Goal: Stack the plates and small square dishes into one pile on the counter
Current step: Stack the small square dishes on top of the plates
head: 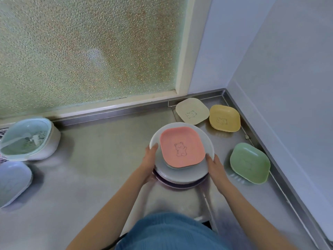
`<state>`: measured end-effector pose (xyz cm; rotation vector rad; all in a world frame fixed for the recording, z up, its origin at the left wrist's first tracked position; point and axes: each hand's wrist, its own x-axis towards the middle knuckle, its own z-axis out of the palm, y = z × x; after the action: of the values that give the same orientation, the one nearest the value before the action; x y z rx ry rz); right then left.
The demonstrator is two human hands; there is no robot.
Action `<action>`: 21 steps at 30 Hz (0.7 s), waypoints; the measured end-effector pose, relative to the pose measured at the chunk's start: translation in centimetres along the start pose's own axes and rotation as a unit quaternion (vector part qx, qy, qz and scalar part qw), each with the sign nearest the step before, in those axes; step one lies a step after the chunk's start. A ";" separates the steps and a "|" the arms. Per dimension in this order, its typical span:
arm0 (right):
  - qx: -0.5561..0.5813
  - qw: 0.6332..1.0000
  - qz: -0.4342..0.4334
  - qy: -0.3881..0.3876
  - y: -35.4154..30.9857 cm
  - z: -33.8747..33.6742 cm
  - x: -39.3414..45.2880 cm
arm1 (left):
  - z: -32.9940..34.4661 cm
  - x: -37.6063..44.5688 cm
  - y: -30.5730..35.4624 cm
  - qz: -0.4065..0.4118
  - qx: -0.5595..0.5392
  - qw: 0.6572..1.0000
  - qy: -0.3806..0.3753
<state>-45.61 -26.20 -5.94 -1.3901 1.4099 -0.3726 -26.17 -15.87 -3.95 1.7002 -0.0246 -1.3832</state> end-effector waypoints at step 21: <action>-0.259 0.898 -0.113 0.338 2.1 -3.9 1.6 | 0.6 1.0 -0.5 0.108 0.127 0.981 0.100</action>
<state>-49.47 -28.69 -6.84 -1.9852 2.0153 -0.7183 -26.52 -16.50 -4.99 1.9781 -0.2752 -1.0780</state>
